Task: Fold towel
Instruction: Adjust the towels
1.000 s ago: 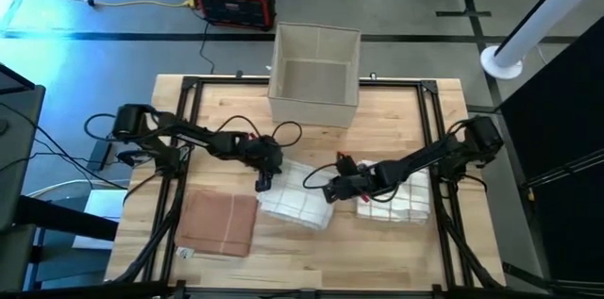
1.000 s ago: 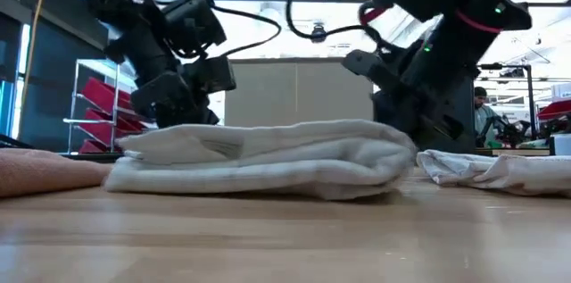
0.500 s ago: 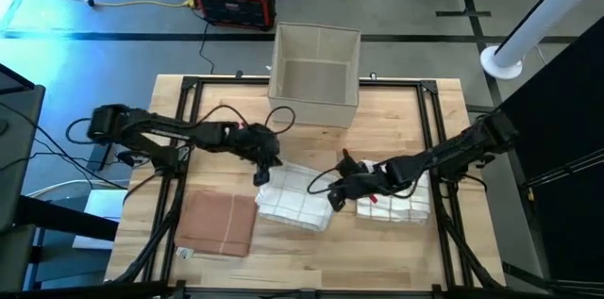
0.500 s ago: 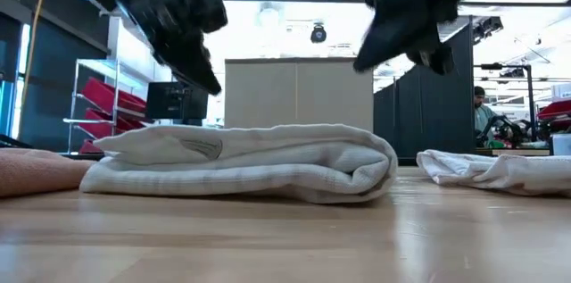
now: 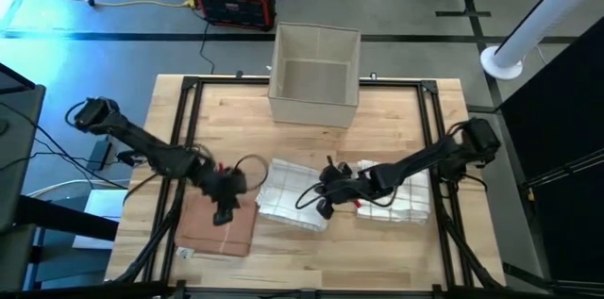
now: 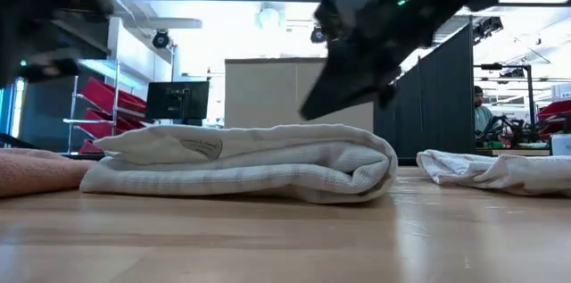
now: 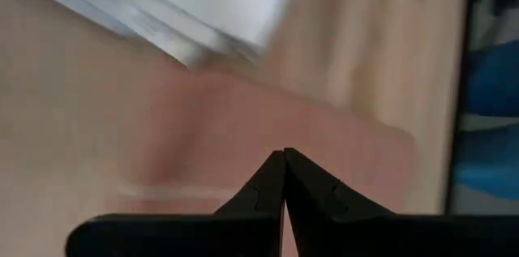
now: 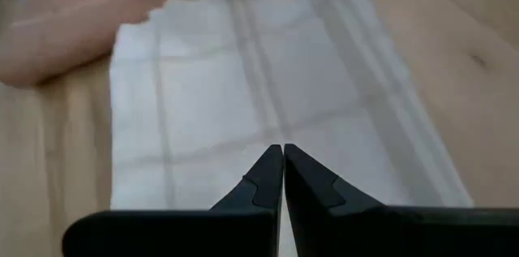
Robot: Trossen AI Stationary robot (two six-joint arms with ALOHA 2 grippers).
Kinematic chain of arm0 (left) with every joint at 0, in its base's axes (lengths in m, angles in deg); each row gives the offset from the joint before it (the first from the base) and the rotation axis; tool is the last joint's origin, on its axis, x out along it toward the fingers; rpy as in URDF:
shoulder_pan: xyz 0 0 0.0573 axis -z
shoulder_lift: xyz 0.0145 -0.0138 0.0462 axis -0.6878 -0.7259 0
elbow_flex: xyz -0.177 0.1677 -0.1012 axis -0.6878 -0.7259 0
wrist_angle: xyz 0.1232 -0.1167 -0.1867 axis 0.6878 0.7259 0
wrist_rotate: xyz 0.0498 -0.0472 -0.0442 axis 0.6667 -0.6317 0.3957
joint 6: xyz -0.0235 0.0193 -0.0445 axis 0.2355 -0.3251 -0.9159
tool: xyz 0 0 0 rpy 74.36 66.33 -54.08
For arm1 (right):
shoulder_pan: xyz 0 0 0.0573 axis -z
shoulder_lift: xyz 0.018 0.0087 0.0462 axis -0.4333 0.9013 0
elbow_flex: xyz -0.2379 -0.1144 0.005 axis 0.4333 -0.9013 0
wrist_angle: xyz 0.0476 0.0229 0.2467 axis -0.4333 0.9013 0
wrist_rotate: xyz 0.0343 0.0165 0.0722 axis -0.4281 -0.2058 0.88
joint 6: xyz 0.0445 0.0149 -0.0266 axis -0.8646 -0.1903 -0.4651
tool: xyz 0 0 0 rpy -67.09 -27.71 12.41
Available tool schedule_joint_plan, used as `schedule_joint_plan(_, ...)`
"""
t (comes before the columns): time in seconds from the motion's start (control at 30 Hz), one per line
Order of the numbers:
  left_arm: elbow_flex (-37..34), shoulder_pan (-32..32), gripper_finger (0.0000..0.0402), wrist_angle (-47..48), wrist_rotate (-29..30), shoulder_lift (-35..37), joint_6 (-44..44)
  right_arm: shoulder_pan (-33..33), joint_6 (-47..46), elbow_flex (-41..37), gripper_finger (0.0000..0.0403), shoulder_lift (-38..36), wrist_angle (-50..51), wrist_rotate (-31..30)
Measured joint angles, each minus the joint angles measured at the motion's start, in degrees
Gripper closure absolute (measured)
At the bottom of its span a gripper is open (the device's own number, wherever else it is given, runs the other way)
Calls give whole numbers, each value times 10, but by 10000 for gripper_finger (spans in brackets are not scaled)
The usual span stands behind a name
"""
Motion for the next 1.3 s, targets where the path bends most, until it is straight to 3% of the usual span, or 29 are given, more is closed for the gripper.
schedule_joint_plan(0.2,-47,84,402,-24,86,-8,-141,25,-4,0,403,60,-44,28)
schedule_joint_plan(0.3,-75,98,402,-24,109,-18,-186,19,0,0,403,78,-46,78)
schedule_joint_plan(0.47,-117,100,402,-36,131,-17,-232,-14,34,1,403,73,-15,144)
schedule_joint_plan(0.67,-154,89,402,-89,183,-21,-262,-25,62,2,403,52,62,147)
schedule_joint_plan(0.87,-164,37,402,-91,234,-25,-239,-1,161,6,403,49,73,164)
schedule_joint_plan(1.03,-165,-5,402,-139,215,-25,-146,14,223,20,403,48,108,194)
schedule_joint_plan(1.2,-152,-20,402,-157,121,-17,-89,20,180,47,403,9,181,206)
schedule_joint_plan(1.3,-113,-21,402,-136,101,-1,-59,11,127,66,403,-53,236,206)
